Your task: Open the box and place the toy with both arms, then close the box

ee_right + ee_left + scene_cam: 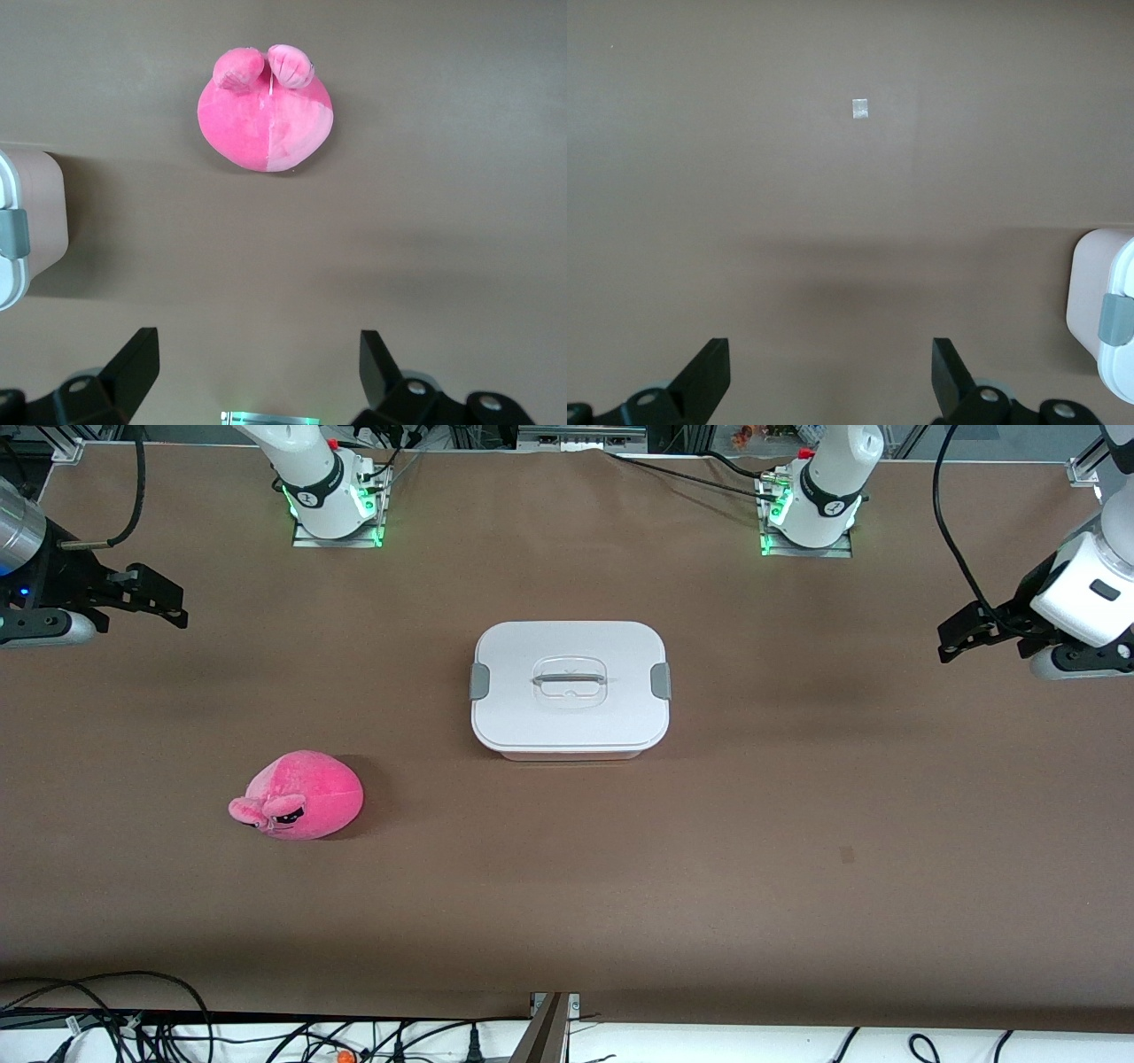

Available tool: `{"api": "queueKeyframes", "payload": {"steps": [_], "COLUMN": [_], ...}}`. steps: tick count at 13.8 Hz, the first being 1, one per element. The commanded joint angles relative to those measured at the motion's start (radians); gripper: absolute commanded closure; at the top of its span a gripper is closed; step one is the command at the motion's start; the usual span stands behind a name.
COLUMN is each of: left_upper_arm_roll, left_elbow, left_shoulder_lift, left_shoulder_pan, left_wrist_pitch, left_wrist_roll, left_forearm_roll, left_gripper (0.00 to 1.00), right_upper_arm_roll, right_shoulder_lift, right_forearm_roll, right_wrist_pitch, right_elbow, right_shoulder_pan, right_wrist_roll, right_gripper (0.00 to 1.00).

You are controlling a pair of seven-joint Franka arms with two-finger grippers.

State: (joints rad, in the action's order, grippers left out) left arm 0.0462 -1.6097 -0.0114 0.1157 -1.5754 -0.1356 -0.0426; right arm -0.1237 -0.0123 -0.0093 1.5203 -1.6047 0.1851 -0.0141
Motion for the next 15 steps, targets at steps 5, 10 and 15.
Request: {"api": "queueKeyframes", "payload": {"steps": [5,10,15], "left_upper_arm_roll": [-0.017,-0.019,-0.038], "left_elbow": [-0.003,-0.002,-0.021], "left_shoulder_lift": [0.019,0.018,-0.066], "left_shoulder_pan": [-0.008,-0.007,0.082], "left_wrist_pitch": [0.021,0.031,0.081], "left_wrist_roll": [-0.006,-0.006,-0.006], "left_forearm_roll": [-0.011,-0.010,0.044], "left_gripper": [0.00,0.00,0.00], "right_upper_arm_roll": [0.001,0.001,0.001], "right_shoulder_lift": [0.011,0.009,0.011], "right_forearm_roll": [-0.008,-0.008,-0.008], "right_wrist_pitch": [-0.026,-0.023,-0.023], "right_elbow": [0.026,0.028,0.026], "right_shoulder_pan": [-0.004,-0.004,-0.006], "right_wrist_roll": [0.006,0.005,0.005], "right_gripper": [0.00,0.00,0.00]}}
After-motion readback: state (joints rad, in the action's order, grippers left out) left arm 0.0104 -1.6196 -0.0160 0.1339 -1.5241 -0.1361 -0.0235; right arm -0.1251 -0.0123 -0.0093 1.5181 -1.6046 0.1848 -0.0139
